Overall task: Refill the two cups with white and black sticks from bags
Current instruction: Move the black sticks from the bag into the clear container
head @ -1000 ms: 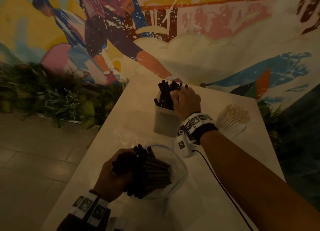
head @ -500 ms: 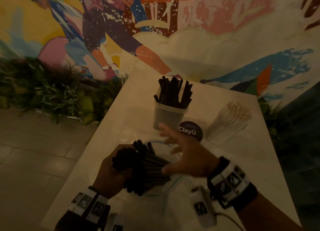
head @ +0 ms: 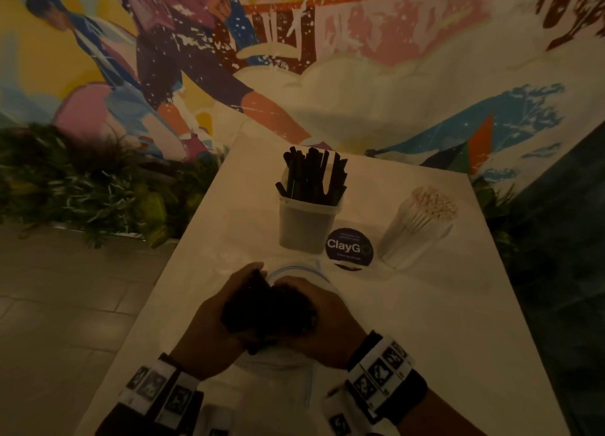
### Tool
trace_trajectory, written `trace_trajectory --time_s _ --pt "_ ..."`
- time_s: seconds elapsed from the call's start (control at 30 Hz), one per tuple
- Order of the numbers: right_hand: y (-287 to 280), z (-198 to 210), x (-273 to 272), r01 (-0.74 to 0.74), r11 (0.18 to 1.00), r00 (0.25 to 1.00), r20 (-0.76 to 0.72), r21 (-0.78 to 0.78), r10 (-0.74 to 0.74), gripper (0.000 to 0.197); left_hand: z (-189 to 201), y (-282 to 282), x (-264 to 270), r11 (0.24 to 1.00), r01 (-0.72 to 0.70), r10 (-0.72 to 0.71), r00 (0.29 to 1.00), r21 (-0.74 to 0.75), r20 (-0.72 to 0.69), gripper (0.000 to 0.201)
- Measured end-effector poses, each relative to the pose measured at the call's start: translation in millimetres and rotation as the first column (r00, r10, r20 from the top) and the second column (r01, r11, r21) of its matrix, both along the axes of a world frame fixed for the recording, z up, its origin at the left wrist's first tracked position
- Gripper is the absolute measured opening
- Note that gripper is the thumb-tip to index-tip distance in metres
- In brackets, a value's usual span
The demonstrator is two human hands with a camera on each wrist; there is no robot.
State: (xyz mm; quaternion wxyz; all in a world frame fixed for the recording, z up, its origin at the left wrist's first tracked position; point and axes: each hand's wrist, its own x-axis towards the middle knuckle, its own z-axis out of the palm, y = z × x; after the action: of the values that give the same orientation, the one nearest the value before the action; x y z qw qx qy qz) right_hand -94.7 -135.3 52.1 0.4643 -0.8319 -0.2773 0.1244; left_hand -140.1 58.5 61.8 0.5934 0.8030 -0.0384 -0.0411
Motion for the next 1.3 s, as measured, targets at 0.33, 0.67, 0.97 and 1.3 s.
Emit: trace_trajectory --time_s 0.33,0.67,0.97,1.3 --pt "5.0 -6.1 7.5 0.073 0.997 0.996 0.061 -0.025 -0.071 0.051 -13.7 -3.5 0.9 0.998 -0.061 0.061 0.997 0.003 0.05 0.08" --pt "-10.9 -10.4 11.4 0.237 0.971 0.969 0.074 -0.03 -0.235 0.058 -24.0 0.8 0.2 0.963 -0.182 0.194 0.98 -0.198 0.042 0.047" --pt "-9.5 -10.3 14.6 0.278 0.96 0.959 0.053 -0.011 -0.277 0.05 -30.8 2.7 2.4 0.955 -0.207 0.215 0.977 -0.211 0.014 0.046" --pt "-10.0 -1.2 13.2 0.373 0.925 0.925 0.051 0.074 -0.377 0.058 -26.5 -1.1 1.8 0.93 -0.177 0.189 0.982 -0.322 0.007 0.052"
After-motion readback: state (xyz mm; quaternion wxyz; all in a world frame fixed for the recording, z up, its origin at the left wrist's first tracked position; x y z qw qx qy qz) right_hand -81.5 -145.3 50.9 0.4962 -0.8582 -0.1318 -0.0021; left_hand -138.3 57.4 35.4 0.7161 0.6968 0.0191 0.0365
